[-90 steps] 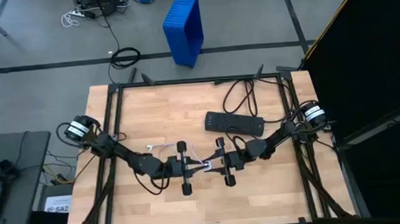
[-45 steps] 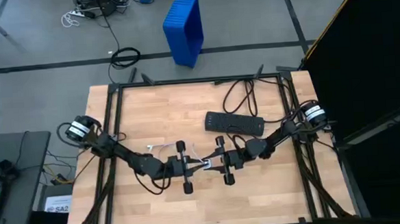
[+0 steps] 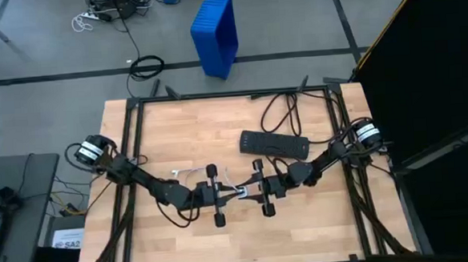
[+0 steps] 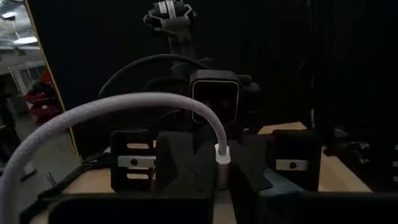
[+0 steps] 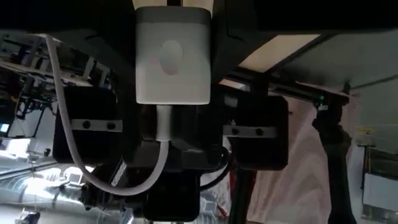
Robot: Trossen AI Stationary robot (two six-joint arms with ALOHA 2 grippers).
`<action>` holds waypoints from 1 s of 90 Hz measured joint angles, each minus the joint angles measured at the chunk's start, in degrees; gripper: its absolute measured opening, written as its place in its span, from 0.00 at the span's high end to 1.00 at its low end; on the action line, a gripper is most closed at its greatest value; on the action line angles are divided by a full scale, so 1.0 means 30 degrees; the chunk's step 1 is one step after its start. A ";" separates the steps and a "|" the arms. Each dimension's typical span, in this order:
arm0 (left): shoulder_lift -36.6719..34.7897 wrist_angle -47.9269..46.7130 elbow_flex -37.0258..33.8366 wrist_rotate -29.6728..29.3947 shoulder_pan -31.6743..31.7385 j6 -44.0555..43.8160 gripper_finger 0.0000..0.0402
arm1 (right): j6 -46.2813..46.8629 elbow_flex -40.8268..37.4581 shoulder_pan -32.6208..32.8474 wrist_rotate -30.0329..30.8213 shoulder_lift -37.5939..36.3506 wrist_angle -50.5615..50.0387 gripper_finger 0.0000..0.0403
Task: Insert USB
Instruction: Insert the white charger cable into the white charger adapter
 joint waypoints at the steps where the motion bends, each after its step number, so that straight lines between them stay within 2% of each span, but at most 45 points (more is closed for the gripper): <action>1: 0.0000 -0.0019 -0.0002 0.0013 -0.0001 -0.0048 0.99 | 0.0000 0.0000 0.0000 0.0000 0.0000 -0.0029 0.72; 15: 0.0058 0.0802 -0.0087 0.0235 -0.0001 -0.0045 0.93 | 0.0005 0.0000 -0.0007 0.0008 0.0000 -0.0161 0.72; 63: 0.0095 0.1967 -0.0131 0.0018 -0.0513 0.1307 0.49 | -0.0051 0.0029 0.0044 -0.0386 -0.0015 -0.0034 0.72; 78: 0.0109 0.2733 -0.0146 0.0032 -0.0702 0.1618 0.40 | 0.0028 0.0073 0.0044 -0.0357 -0.0080 0.0166 0.72; 90: 0.0117 0.3104 -0.0146 0.0009 -0.0705 0.1676 0.37 | 0.0089 0.0082 0.0036 -0.0249 -0.0080 0.0189 0.72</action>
